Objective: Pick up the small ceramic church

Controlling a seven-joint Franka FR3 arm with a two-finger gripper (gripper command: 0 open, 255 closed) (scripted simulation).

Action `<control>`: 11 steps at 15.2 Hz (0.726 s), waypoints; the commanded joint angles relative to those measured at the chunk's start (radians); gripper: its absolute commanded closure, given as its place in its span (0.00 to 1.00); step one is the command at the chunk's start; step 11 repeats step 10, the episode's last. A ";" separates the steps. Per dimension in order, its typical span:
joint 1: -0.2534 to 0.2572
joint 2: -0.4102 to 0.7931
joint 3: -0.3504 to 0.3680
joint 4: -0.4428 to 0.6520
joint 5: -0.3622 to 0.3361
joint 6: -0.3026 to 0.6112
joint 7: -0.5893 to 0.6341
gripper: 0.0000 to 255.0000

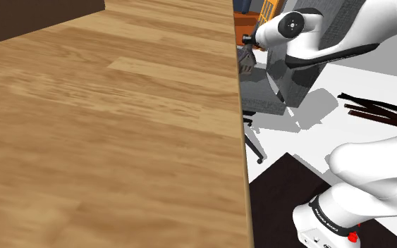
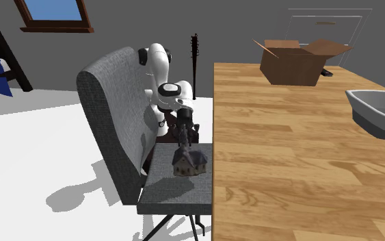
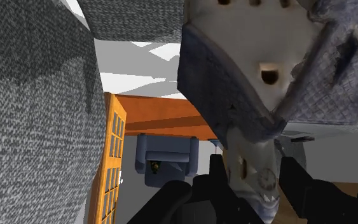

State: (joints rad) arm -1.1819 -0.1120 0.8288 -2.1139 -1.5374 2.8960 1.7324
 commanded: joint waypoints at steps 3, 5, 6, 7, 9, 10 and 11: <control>0.008 -0.030 -0.024 0.007 0.132 0.020 -0.125 1.00; 0.018 -0.044 -0.038 0.009 0.200 0.025 -0.189 1.00; 0.025 -0.050 -0.046 0.011 0.234 0.026 -0.221 1.00; 0.032 -0.056 -0.054 0.012 0.268 0.027 -0.253 1.00; 0.042 -0.062 -0.064 0.014 0.306 0.026 -0.290 1.00; 0.042 -0.062 -0.065 0.014 0.306 0.027 -0.290 1.00; 0.042 -0.062 -0.065 0.014 0.306 0.027 -0.290 1.00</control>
